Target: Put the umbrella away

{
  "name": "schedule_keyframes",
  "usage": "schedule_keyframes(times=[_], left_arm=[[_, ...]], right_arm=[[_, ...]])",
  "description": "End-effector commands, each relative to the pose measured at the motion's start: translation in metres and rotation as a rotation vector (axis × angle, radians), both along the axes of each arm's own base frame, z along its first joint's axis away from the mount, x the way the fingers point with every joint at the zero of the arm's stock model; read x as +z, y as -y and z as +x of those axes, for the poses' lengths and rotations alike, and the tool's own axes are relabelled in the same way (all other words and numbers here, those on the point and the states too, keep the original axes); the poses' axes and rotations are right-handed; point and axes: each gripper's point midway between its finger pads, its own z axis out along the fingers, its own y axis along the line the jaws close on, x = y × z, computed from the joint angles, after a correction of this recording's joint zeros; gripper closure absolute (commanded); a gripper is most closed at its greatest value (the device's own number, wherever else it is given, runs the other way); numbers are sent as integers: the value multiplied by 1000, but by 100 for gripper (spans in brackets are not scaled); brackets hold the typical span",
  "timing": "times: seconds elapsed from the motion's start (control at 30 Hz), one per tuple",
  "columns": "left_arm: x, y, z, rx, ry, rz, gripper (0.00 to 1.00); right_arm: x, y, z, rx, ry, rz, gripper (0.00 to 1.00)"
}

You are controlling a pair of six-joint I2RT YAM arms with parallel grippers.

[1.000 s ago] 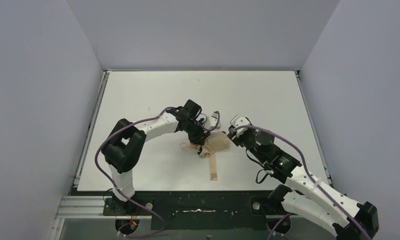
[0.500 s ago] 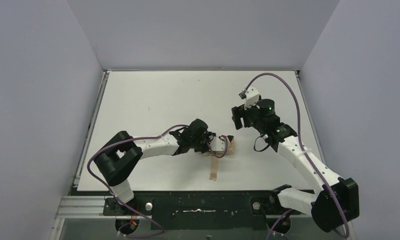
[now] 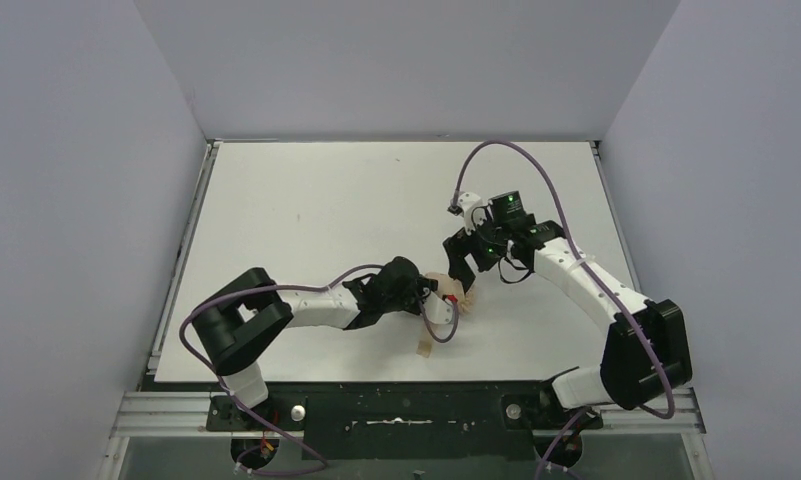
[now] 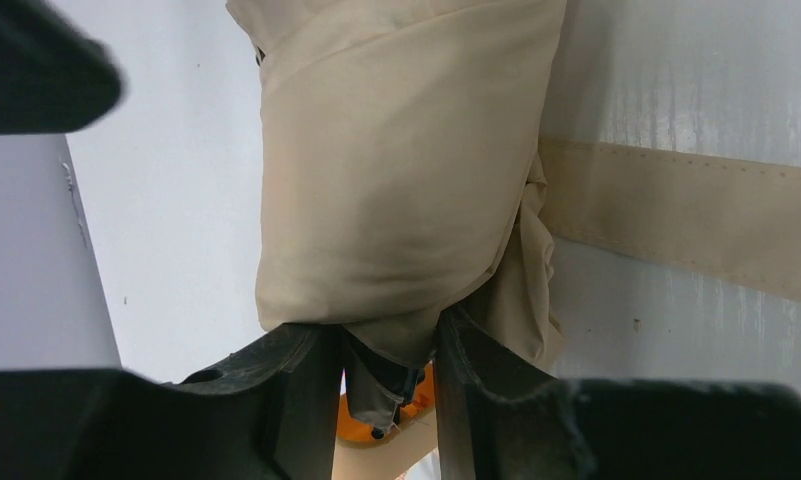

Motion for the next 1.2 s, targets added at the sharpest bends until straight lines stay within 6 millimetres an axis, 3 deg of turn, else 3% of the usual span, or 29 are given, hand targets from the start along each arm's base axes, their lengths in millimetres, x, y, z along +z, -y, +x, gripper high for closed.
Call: schedule_keyframes(times=[0.0, 0.2, 0.43, 0.6, 0.77, 0.9, 1.03, 1.1, 1.17], left_arm=[[-44, -28, -15, -31, -10, 168, 100], [-48, -29, -15, -47, 23, 184, 100], [-49, -29, -16, -49, 28, 189, 100], [-48, -28, -15, -42, 24, 190, 100], [-43, -26, -12, -3, 5, 180, 100], [-37, -27, -9, 47, -33, 161, 100], [-20, -23, -8, 93, -52, 82, 77], [-6, -21, -8, 110, -59, 29, 58], [6, -19, -11, 120, -77, -16, 46]], right_arm=[[-6, -6, -7, 71, -69, -19, 12], [-24, -21, -14, 102, -154, 29, 6], [-54, -18, -19, 116, -234, -36, 12], [-70, -18, -30, 138, -294, -68, 27], [-83, -13, -35, 130, -329, -123, 58], [-85, -13, -39, 159, -302, -176, 66], [-91, -13, -42, 180, -253, -219, 69], [-94, -11, -41, 181, -235, -233, 72], [-96, -7, -40, 182, -220, -247, 73]])
